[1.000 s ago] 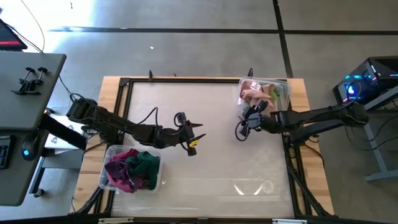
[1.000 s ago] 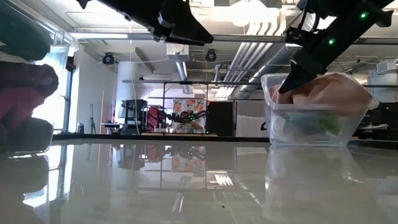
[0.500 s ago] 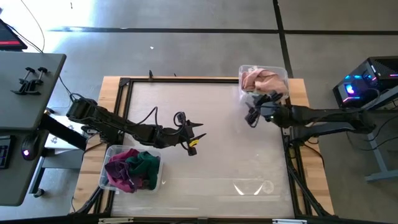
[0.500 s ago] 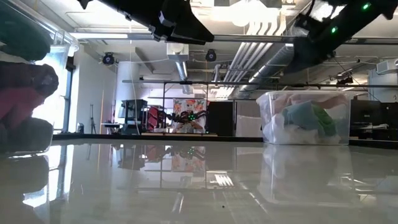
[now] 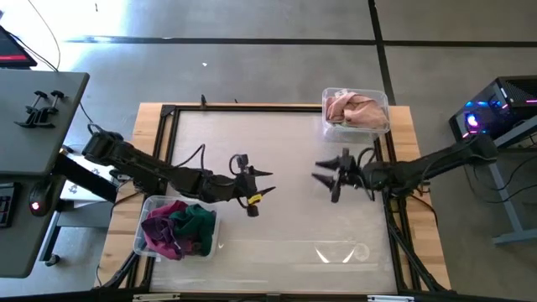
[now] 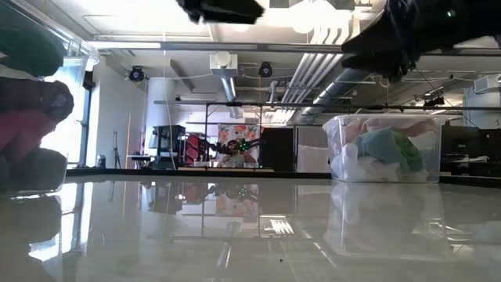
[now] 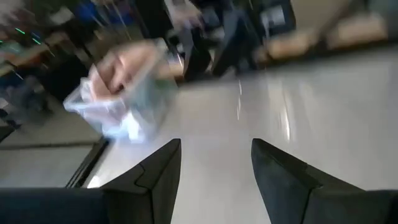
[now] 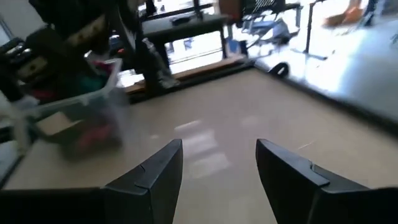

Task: Sort towels by color in basket
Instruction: Move the bottom transparent bin to the top left of the table

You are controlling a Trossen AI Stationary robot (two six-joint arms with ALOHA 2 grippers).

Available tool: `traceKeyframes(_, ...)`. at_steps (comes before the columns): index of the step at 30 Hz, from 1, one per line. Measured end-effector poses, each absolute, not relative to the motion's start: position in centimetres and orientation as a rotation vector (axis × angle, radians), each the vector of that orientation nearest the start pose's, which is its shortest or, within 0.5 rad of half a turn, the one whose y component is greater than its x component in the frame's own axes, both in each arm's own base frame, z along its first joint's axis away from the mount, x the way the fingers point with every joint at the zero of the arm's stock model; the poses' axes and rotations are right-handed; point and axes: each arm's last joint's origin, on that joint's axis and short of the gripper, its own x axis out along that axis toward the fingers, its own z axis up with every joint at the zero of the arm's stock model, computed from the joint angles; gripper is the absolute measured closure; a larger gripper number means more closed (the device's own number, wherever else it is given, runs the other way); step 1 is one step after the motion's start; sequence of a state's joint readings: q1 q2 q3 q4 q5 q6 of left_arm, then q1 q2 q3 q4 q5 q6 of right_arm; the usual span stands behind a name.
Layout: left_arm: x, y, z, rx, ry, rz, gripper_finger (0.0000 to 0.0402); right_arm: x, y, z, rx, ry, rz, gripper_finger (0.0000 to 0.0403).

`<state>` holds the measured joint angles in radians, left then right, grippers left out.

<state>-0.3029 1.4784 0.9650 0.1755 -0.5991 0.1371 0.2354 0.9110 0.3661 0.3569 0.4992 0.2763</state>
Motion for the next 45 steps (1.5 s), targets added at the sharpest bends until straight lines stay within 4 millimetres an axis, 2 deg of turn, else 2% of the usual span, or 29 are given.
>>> traceKeyframes(2,31.0,-8.1,28.2,0.315,0.469,0.258,0.0218,19.1,3.7,20.6,0.258,0.158,-0.269,0.0203)
traceKeyframes(6,29.5,-7.8,31.7,0.255,0.756,0.303,0.0218,19.4,4.6,17.9,0.296,0.276,-0.262,0.0203)
traceKeyframes(8,28.4,-8.2,33.0,0.27,0.914,0.217,0.0218,19.7,5.0,17.0,0.303,0.313,-0.267,0.0203)
traceKeyframes(10,27.2,-8.9,33.5,0.282,1.062,0.077,0.0218,19.9,5.3,16.2,0.293,0.34,-0.287,0.0203)
traceKeyframes(12,26.1,-9.6,33.6,0.257,1.154,0.022,0.0218,20.2,5.5,15.7,0.287,0.33,-0.319,0.0203)
traceKeyframes(17,23.8,-10.3,33.2,0.139,1.32,0.125,0.0219,20.9,5.8,14.9,0.275,0.317,-0.35,0.0203)
traceKeyframes(24,22.7,-11.1,31.0,-0.009,1.47,0.121,0.0255,21.2,5.9,14.3,0.265,0.325,-0.345,0.0203)
traceKeyframes(28,22.0,-11.1,30.3,0.029,1.522,0.178,0.0274,21.2,5.9,14.5,0.217,0.315,-0.349,0.0203)
traceKeyframes(32,22.0,-10.9,29.7,0.09,1.489,0.237,0.028,21.3,5.9,14.8,0.207,0.285,-0.352,0.0203)
traceKeyframes(36,22.2,-10.5,29.2,0.079,1.489,0.25,0.028,21.4,5.9,14.8,0.211,0.283,-0.345,0.0203)
traceKeyframes(45,22.7,-10.4,27.0,0.059,1.492,0.199,0.028,21.4,5.9,14.8,0.219,0.283,-0.342,0.0203)
